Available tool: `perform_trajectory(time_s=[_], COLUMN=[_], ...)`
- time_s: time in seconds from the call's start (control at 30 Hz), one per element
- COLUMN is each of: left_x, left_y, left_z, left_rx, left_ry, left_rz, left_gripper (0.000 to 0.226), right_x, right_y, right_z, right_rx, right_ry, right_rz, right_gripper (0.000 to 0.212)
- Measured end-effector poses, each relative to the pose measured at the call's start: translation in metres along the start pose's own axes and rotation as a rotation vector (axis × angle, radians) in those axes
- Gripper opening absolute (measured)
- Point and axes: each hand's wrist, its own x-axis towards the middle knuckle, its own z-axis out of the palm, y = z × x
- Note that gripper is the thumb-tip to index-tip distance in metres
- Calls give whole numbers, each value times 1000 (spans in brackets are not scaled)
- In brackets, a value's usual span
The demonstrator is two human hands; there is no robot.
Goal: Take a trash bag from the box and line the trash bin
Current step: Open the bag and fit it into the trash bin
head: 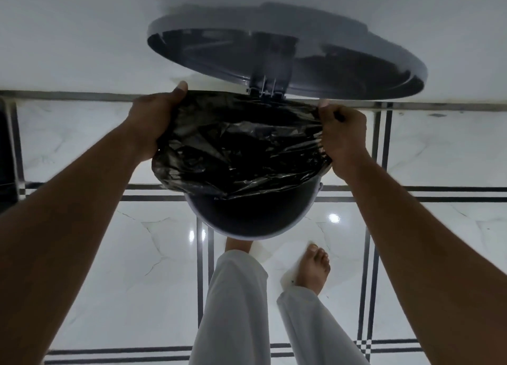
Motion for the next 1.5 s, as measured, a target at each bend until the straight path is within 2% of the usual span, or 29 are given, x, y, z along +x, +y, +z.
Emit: perform_trajectory(time_s=[0.07, 0.13, 0.2, 0.27, 0.43, 0.5, 0.6, 0.67, 0.73, 0.8, 0.83, 0.87, 0.93, 0.97, 1.03, 1.17, 1.3, 1.37, 1.43, 1.5], left_x=[7, 14, 17, 16, 7, -1, -16, -26, -38, -42, -42, -40, -37, -36, -30, -11, 4, 7, 12, 12], left_y=[4, 5, 1, -6, -13, -23, -37, -43, -43, -35, -31, -26, -19, -15, -7, 4, 2, -1, 1, 3], left_z=[1, 5, 9, 10, -7, -16, -31, -40, -43, -46, -48, -48, -45, -42, -35, -23, -8, -2, 5, 7], left_rx=[-20, 31, 183, 361, 555, 598, 353, 214, 210, 227, 238, 252, 199, 121, -22, -63, -19, 23, 18, 7], left_ry=[-61, -40, 36, 20, -20, -85, -234, -362, -444, -466, -435, -393, -293, -254, -218, -193, -58, -40, -61, -102], left_rz=[-25, -14, -17, -77, -172, -245, -394, -382, -349, -251, -202, -156, -68, -51, -74, -177, -262, -267, -288, -292], left_gripper=[60, 51, 39, 35, 38, 42, 60, 63, 64, 61, 60, 61, 59, 48, 34, 34, 19, 16, 25, 13], right_x=[7, 8, 5, 1, -13, -21, -31, -35, -36, -33, -31, -29, -26, -24, -17, -2, -3, -4, -3, -4], right_y=[5, 8, 10, 10, 8, 10, 18, 22, 20, 11, 4, -2, -10, -14, -15, -11, -5, -6, -9, -13], right_z=[3, 3, 2, 1, -12, -21, -28, -29, -31, -35, -35, -36, -33, -31, -26, -15, -6, -2, -1, -3], right_rx=[142, 76, -29, -28, 44, 72, 87, 112, 179, 247, 233, 198, 100, 91, 151, 223, 183, 146, 137, 153], right_ry=[39, 41, 2, -59, -124, -139, -139, -149, -190, -253, -268, -266, -218, -192, -177, -72, -35, -46, -69, -128], right_rz=[140, 150, 145, 224, 413, 476, 557, 595, 606, 553, 498, 418, 291, 280, 332, 362, 303, 310, 344, 384], right_gripper=[42, 41, 43, 38, 31, 37, 32, 32, 35, 54, 61, 60, 40, 33, 26, 14, 34, 43, 36, 23])
